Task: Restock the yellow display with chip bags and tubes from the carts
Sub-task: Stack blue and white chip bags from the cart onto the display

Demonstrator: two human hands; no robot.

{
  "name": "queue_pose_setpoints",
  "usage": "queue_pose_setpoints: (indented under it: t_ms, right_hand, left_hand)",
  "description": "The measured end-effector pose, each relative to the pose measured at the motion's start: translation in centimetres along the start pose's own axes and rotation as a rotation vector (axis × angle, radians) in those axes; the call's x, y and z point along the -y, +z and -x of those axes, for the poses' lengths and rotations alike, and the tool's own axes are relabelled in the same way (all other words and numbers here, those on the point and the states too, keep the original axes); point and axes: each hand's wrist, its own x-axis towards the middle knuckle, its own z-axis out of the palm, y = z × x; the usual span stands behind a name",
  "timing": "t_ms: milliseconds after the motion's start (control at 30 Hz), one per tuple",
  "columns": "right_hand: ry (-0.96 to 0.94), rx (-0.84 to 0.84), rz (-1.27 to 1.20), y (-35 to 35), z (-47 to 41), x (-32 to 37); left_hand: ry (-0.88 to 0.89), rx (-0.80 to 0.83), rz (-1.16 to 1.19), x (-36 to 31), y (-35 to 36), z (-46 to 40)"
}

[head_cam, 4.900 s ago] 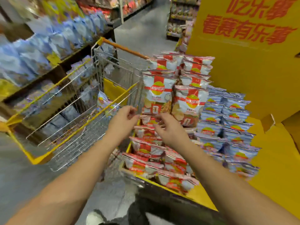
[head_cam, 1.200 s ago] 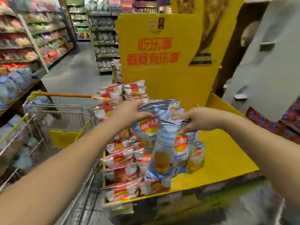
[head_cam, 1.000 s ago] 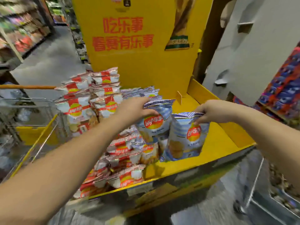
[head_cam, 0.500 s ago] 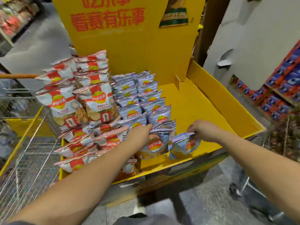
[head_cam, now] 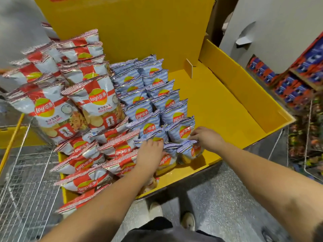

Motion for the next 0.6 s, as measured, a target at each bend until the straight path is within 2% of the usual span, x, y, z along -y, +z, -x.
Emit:
queue_pose_setpoints:
  t_ms: [133,333,500,600]
  right_hand:
    - [0.007,-0.013,-0.004,0.5,-0.6,0.0]
    - [0.047,-0.035,0.017,1.4,-0.3,0.6]
    - [0.296,-0.006,0.052,-0.3,-0.5,1.3]
    - [0.341,0.043,-0.005,-1.7,0.0,1.4]
  left_hand:
    - [-0.001,-0.037,-0.013,0.6,0.6,-0.7]
    - [0.009,-0.005,-0.005,0.9,1.4,-1.4]
    - [0.033,0.029,0.076,1.5,0.4,-2.2]
    - [0.049,-0.027,0.209,1.5,-1.8,-3.2]
